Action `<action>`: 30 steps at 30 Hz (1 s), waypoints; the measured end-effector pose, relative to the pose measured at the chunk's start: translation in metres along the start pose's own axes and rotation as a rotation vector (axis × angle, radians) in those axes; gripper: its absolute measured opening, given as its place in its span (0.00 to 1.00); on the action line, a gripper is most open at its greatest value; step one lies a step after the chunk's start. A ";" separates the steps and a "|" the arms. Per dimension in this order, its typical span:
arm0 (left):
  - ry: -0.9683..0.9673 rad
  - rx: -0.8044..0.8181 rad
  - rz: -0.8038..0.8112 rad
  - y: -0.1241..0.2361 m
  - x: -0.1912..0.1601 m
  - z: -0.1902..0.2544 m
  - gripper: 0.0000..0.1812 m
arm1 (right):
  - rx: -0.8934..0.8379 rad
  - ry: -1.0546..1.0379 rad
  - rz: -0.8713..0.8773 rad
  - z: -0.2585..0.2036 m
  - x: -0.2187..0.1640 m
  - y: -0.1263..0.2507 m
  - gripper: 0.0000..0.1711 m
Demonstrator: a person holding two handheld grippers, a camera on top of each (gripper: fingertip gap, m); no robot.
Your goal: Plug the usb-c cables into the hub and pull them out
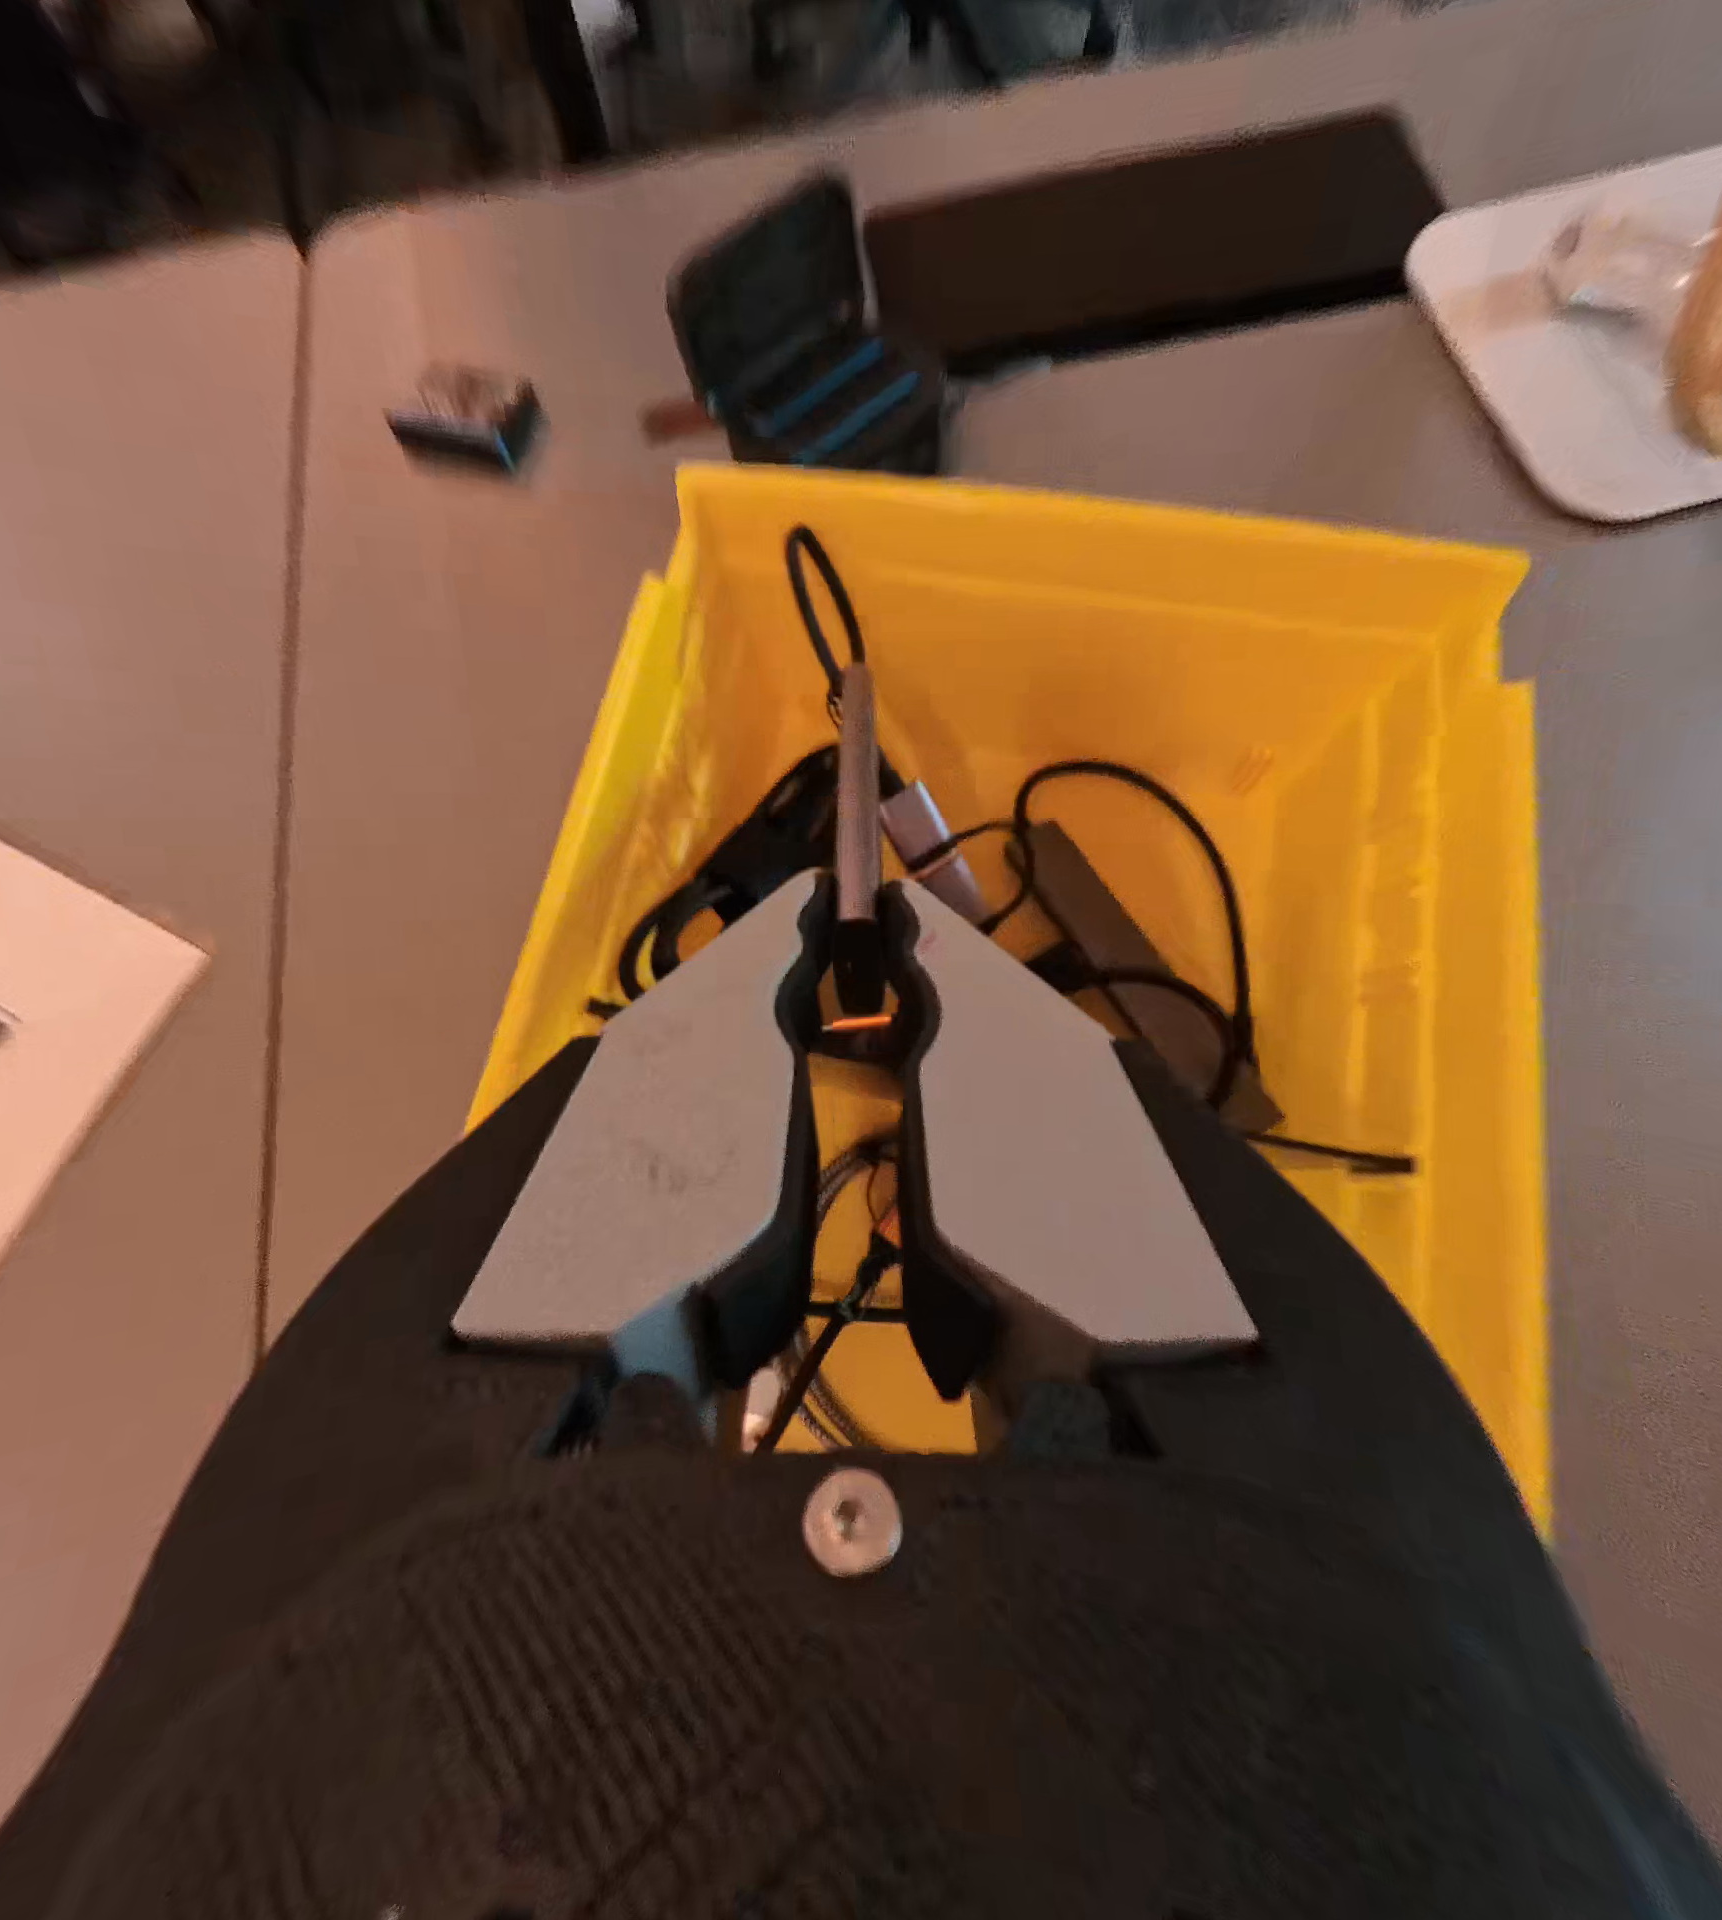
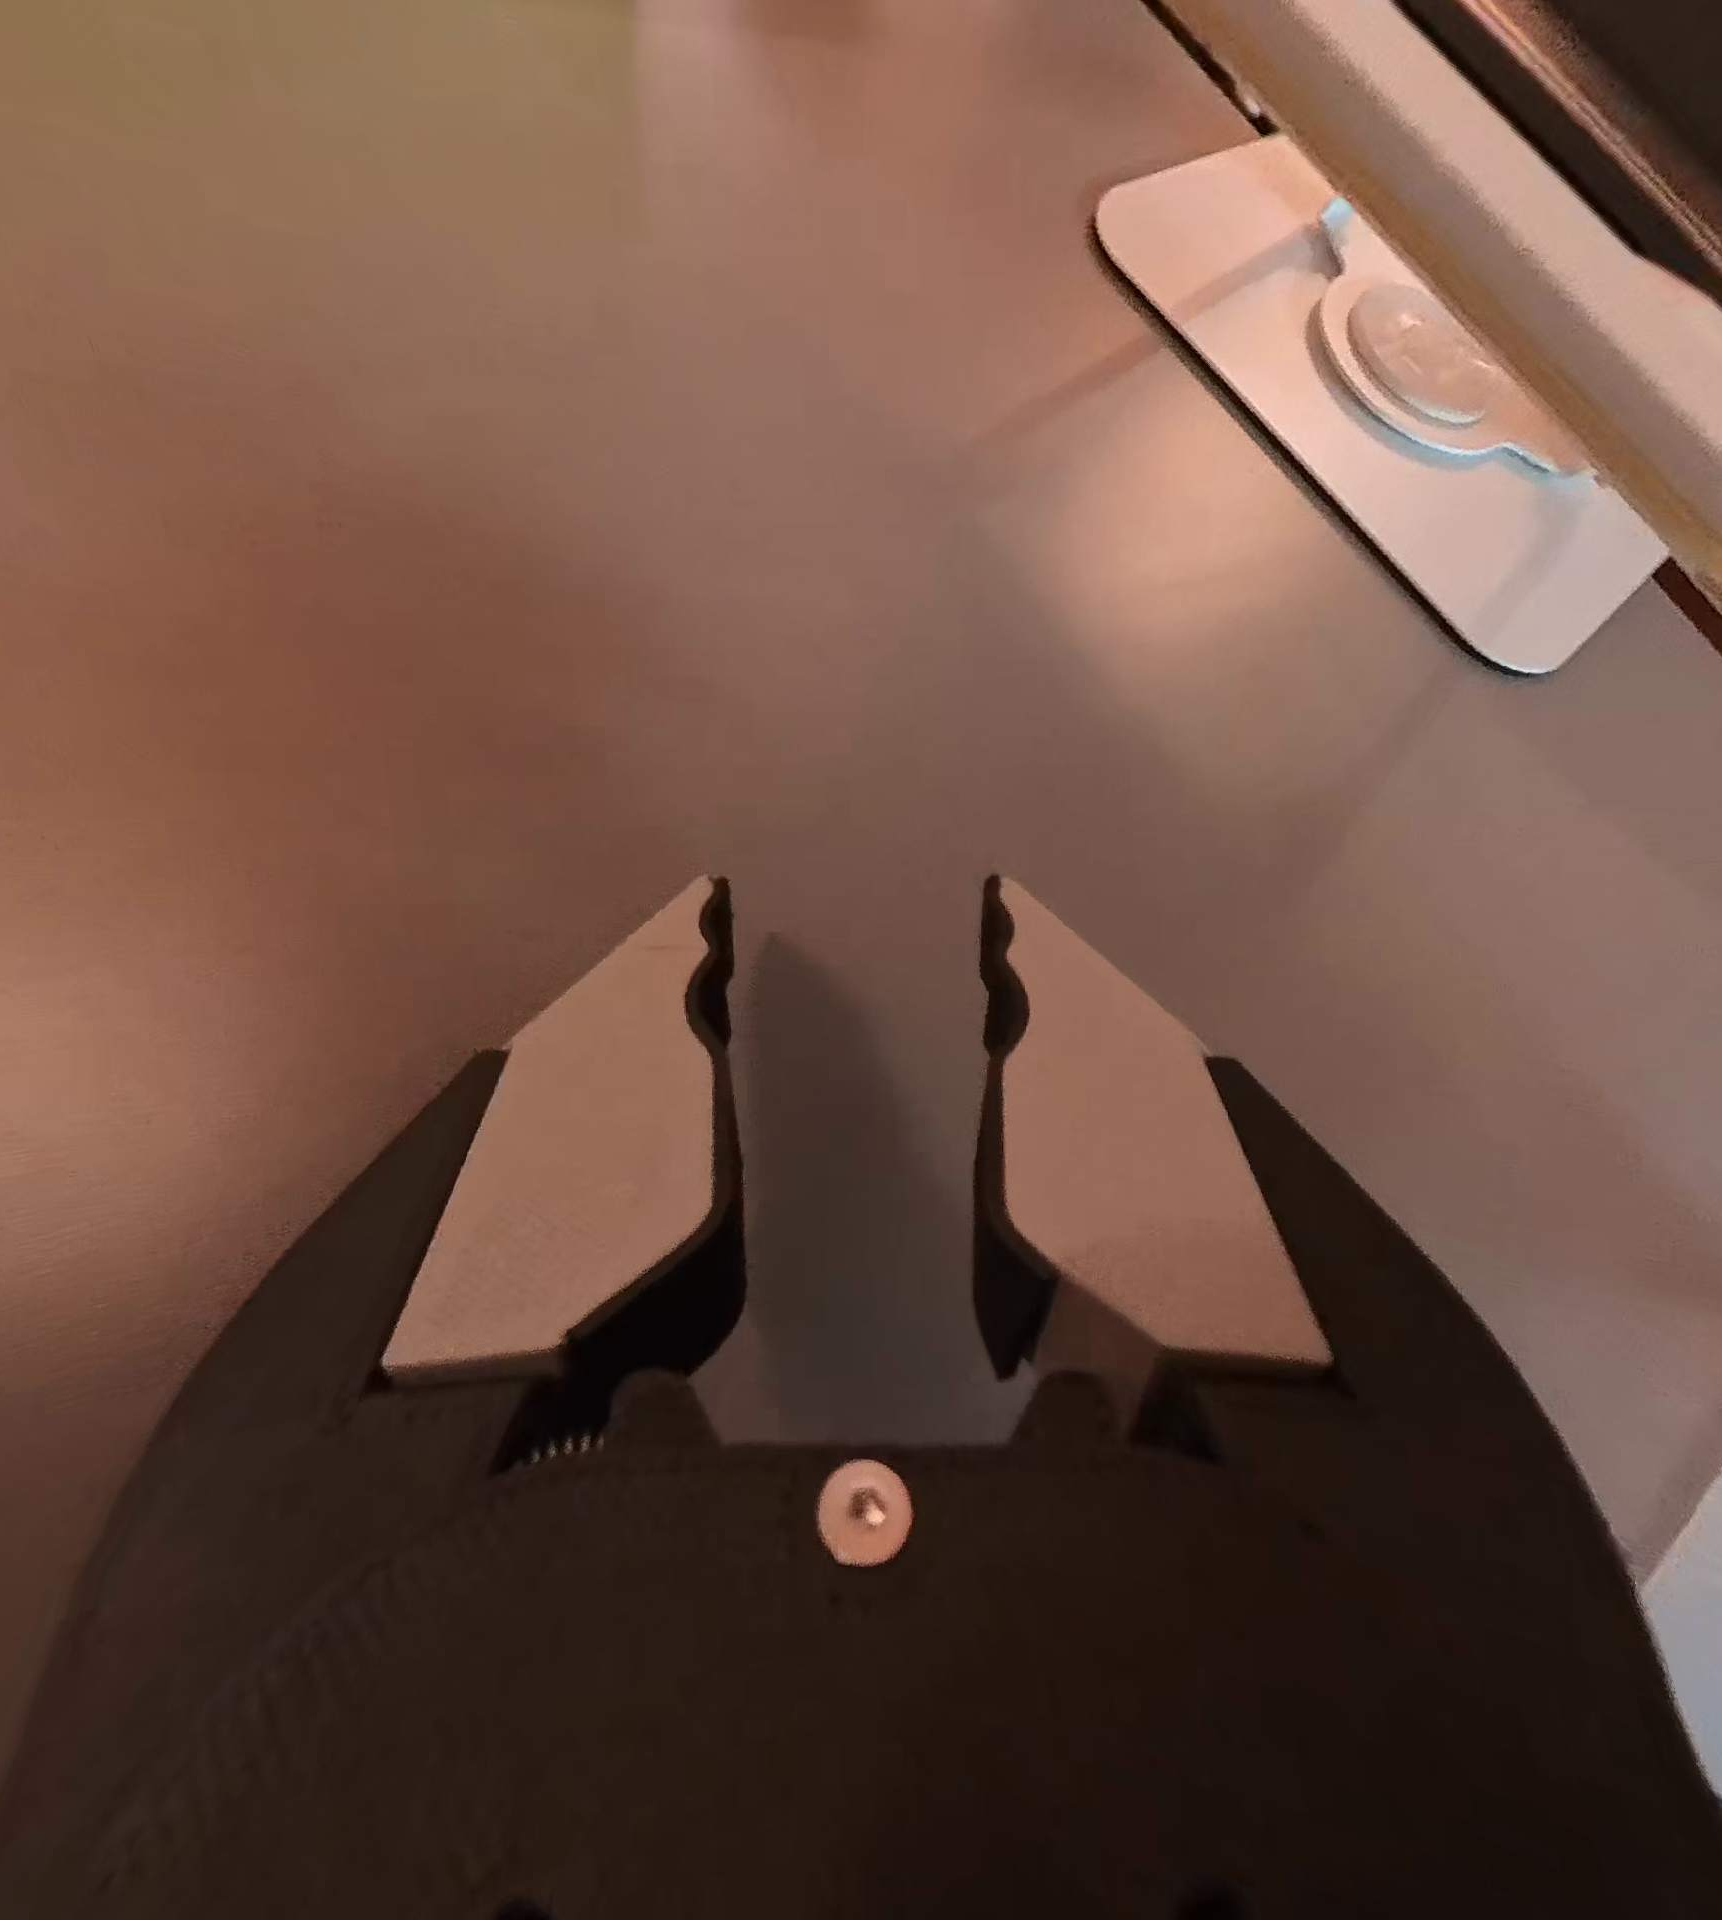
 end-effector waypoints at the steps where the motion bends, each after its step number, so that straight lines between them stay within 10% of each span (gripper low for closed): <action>1: -0.031 0.008 0.051 0.010 0.007 0.006 0.04 | -0.013 -0.001 -0.010 0.001 -0.002 -0.002 0.27; 8: -0.262 0.011 0.506 0.117 0.050 0.073 0.04 | -0.021 -0.027 0.038 0.004 -0.005 -0.003 0.28; 13: -0.256 -0.354 0.751 0.178 0.056 0.145 0.04 | 0.026 -0.007 0.192 -0.004 0.009 0.010 0.30; 20: -0.141 -0.890 0.677 0.113 0.023 0.254 0.04 | -0.024 -0.175 0.631 0.003 0.047 0.104 0.04; 25: -0.154 -1.075 0.707 0.052 -0.001 0.303 0.04 | -0.035 -0.156 0.572 0.019 0.058 0.140 0.31; 30: -0.075 -1.167 0.634 0.011 -0.010 0.320 0.03 | -0.012 -0.206 0.536 0.031 0.051 0.108 0.36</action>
Point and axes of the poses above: each gripper's, where its closed fingertips meet, y back along the fingers, x out of its top, z = x × y across the jaws, the point moved 10 cm from there along y, back along the fingers, and after that the axes turned 2 degrees about z, right-handed, at the moved point
